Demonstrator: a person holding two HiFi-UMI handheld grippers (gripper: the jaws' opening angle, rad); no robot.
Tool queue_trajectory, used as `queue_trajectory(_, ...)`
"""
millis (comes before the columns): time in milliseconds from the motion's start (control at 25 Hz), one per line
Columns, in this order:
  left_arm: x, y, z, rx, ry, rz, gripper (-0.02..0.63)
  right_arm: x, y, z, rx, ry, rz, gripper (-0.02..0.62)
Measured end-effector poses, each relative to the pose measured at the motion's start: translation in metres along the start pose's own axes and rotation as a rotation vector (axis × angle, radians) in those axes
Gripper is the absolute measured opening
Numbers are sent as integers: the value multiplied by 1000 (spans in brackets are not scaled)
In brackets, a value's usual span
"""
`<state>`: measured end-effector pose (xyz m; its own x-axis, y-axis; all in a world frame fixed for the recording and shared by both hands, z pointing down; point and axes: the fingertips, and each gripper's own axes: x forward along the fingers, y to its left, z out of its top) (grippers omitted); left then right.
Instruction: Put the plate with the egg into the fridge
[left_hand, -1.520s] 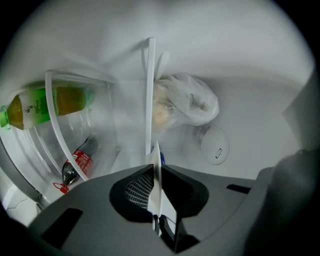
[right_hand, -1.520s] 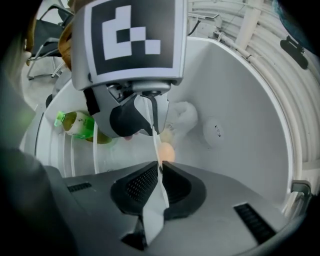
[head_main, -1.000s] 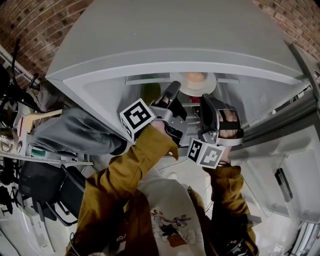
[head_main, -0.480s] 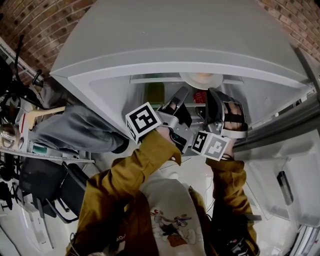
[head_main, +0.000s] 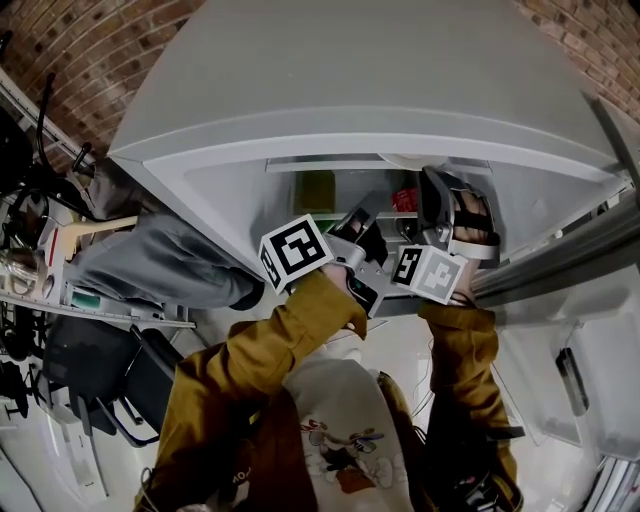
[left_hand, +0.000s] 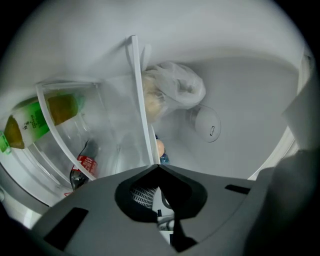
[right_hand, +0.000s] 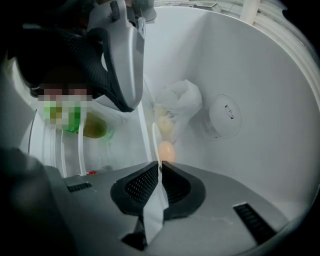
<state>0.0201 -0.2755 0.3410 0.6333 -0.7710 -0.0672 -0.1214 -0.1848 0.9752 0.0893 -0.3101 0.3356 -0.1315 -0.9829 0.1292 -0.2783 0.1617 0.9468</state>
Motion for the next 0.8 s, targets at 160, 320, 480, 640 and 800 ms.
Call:
queue_trajectory(160, 0, -1, -3, 18, 25, 3, 6, 9, -1, -3, -19, 9, 7, 28)
queue_trajectory(320, -2, 2, -8, 18, 43, 9, 6, 14, -4, -2, -27, 9, 8, 28)
queue_trajectory(480, 0, 2, -10, 19, 54, 8, 6, 15, -4, -2, 10, 6, 41, 28)
queue_trajectory(640, 0, 3, -10, 17, 59, 9, 6, 14, -1, 0, 125, -12, 131, 28)
queue_trajectory(800, 0, 5, -12, 10, 71, 12, 6, 15, -3, -1, 233, -43, 187, 31)
